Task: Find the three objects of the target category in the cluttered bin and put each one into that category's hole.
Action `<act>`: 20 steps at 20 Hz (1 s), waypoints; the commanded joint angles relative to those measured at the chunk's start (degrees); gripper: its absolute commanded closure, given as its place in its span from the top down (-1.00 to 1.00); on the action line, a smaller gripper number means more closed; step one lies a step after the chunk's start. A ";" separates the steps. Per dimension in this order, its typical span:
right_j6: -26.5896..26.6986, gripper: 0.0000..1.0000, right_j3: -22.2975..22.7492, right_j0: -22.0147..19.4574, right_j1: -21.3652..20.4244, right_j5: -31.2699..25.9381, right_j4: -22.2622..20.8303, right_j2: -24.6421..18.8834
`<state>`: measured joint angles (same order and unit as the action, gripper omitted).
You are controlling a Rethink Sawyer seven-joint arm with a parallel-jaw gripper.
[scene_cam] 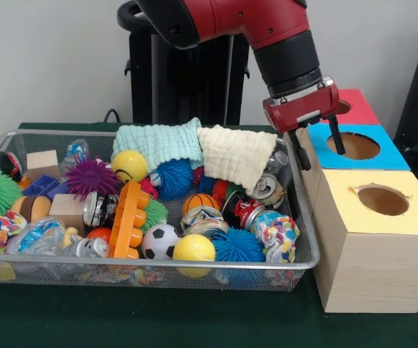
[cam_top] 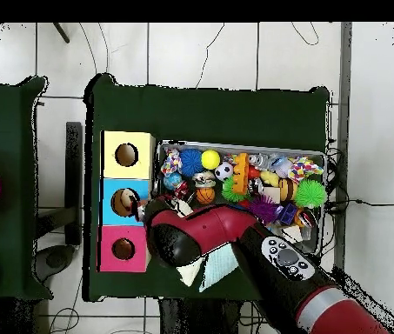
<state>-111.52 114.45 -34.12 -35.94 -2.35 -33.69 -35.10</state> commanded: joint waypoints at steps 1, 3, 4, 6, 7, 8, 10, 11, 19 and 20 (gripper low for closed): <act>-2.21 1.00 -3.65 -5.93 0.89 3.49 -4.01 2.14; -2.15 1.00 -2.59 -8.35 1.05 4.14 -4.44 0.13; -2.15 1.00 -2.18 -9.54 0.99 4.21 -4.55 -0.64; -2.90 1.00 -1.85 -10.04 0.54 5.16 -4.66 -0.23; -3.17 1.00 -1.70 -10.27 0.45 5.70 -4.78 -0.10; -3.59 1.00 -1.59 -10.29 0.27 6.51 -4.88 0.48; -4.20 1.00 -1.21 -10.71 0.20 7.93 -4.94 0.75; -4.62 1.00 -0.89 -11.11 0.23 8.90 -4.94 0.75; -7.88 1.00 1.43 -12.60 1.26 17.01 -3.12 -0.19; -8.06 1.00 1.50 -11.88 1.18 18.58 -2.80 0.90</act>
<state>-111.52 117.55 -44.20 -34.39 10.10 -35.45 -37.48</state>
